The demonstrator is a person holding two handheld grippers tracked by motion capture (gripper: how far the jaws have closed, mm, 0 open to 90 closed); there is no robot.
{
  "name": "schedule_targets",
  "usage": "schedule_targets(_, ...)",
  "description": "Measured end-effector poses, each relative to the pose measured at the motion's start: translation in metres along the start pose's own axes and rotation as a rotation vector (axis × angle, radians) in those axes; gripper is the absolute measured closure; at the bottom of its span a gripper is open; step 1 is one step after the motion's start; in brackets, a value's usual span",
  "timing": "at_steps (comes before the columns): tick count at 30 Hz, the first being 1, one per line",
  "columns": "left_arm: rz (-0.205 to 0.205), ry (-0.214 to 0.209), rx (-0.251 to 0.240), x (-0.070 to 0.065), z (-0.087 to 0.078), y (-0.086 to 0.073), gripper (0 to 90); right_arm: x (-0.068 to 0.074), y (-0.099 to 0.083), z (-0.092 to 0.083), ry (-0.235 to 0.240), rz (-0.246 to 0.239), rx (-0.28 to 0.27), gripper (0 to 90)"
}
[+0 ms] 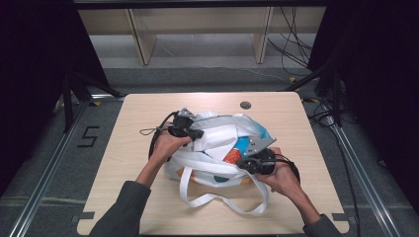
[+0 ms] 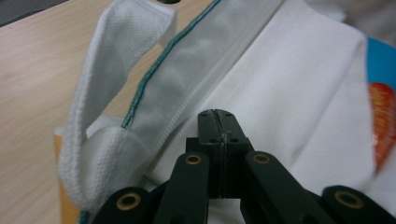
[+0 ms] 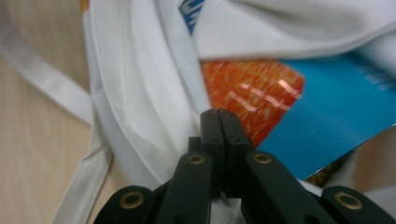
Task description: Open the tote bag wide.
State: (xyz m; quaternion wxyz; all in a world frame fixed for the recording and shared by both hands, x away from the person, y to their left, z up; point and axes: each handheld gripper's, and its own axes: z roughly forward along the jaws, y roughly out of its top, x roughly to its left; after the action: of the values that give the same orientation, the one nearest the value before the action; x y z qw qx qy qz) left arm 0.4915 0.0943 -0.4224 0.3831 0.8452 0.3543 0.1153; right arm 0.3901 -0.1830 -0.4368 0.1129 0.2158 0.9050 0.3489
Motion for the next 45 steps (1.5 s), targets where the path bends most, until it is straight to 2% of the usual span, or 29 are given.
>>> schedule_targets(2,-0.003,0.005,0.014,0.003,0.004,0.001,89.4,0.003,-0.004,0.003,0.013,-0.014,0.008,90.0)
schedule_targets(4,-0.024,0.014,0.028,0.006,0.011,0.001,89.4,0.016,-0.015,0.009,0.045,-0.004,0.071,90.0)
schedule_targets(5,-0.031,0.011,0.033,0.008,0.015,0.000,89.4,0.024,-0.025,0.018,0.067,-0.060,0.118,90.0)
schedule_targets(7,-0.039,0.016,0.030,0.007,0.018,-0.001,89.4,0.027,-0.029,0.021,0.074,-0.062,0.135,90.0)
schedule_targets(9,-0.013,0.029,0.016,0.002,0.013,-0.001,89.4,0.030,-0.029,0.021,0.066,-0.033,0.142,90.0)
schedule_targets(10,-0.014,0.017,0.006,0.001,0.007,-0.001,89.3,0.028,-0.023,0.015,0.061,-0.052,0.109,90.0)
schedule_targets(12,-0.015,-0.007,-0.028,-0.003,-0.004,-0.001,89.3,0.028,-0.018,0.005,0.039,-0.027,0.054,90.0)
schedule_targets(14,-0.005,-0.065,-0.060,-0.010,-0.013,-0.003,89.1,0.022,-0.010,-0.005,0.010,-0.049,-0.019,90.0)
schedule_targets(15,-0.010,-0.094,-0.072,-0.017,-0.016,-0.004,89.1,0.022,-0.010,-0.005,0.010,-0.049,-0.019,90.0)
schedule_targets(16,0.019,-0.115,-0.061,-0.022,-0.018,-0.004,88.6,0.015,-0.003,-0.015,-0.031,-0.027,-0.078,90.0)
schedule_targets(17,0.029,-0.130,-0.058,-0.029,-0.018,-0.005,88.6,0.015,-0.003,-0.015,-0.031,-0.027,-0.078,90.0)
schedule_targets(18,0.062,-0.140,-0.033,-0.034,-0.016,-0.005,87.7,0.007,0.003,-0.020,-0.088,-0.033,-0.119,90.0)
schedule_targets(19,0.075,-0.143,-0.014,-0.038,-0.012,-0.005,87.6,0.004,0.006,-0.021,-0.104,-0.010,-0.115,90.0)
schedule_targets(21,0.106,-0.116,0.031,-0.039,-0.001,-0.003,87.6,0.001,0.007,-0.018,-0.111,-0.006,-0.122,90.0)
schedule_targets(25,0.089,-0.069,0.057,-0.032,0.015,0.003,89.2,-0.004,0.005,0.002,-0.101,-0.020,-0.054,90.0)
schedule_targets(26,0.107,-0.013,0.069,-0.032,0.019,0.007,89.4,-0.002,0.001,0.009,-0.060,-0.012,-0.028,90.0)
schedule_targets(27,0.107,-0.013,0.069,-0.032,0.019,0.007,89.4,-0.002,0.001,0.009,-0.060,-0.012,-0.028,90.0)
schedule_targets(28,0.123,0.019,0.089,-0.032,0.021,0.009,89.4,-0.001,-0.001,0.011,-0.040,-0.026,-0.006,90.0)
schedule_targets(29,0.167,0.115,0.126,-0.028,0.027,0.014,89.5,0.007,-0.004,0.012,-0.009,0.000,0.051,90.0)
schedule_targets(30,0.167,0.115,0.126,-0.028,0.027,0.014,89.5,0.007,-0.004,0.012,-0.009,0.000,0.051,90.0)
schedule_targets(31,0.198,0.186,0.157,-0.023,0.030,0.017,89.5,0.008,-0.007,0.013,0.007,-0.005,0.073,90.0)
schedule_targets(32,0.194,0.212,0.191,-0.015,0.034,0.018,89.5,0.011,-0.010,0.016,0.028,-0.012,0.094,90.0)
schedule_targets(33,0.136,0.197,0.188,-0.006,0.038,0.017,89.5,0.017,-0.017,0.021,0.052,-0.013,0.122,90.0)
schedule_targets(35,0.060,0.180,0.175,0.005,0.044,0.017,89.6,0.018,-0.019,0.022,0.050,-0.008,0.118,90.0)
schedule_targets(39,0.039,0.172,0.181,0.006,0.045,0.019,89.5,0.018,-0.016,0.022,0.064,-0.013,0.118,90.0)
schedule_targets(40,0.032,0.139,0.147,0.005,0.036,0.018,89.3,0.015,-0.015,0.017,0.052,-0.018,0.080,90.0)
schedule_targets(42,0.023,0.119,0.122,0.005,0.030,0.016,88.5,0.016,-0.014,0.011,0.042,-0.001,0.053,90.0)
schedule_targets(43,0.016,0.092,0.076,0.004,0.016,0.011,87.8,0.010,-0.006,-0.002,0.010,-0.024,-0.040,90.0)
schedule_targets(45,0.017,0.079,0.056,0.004,0.008,0.008,87.4,0.001,0.005,-0.016,-0.030,-0.038,-0.106,90.0)
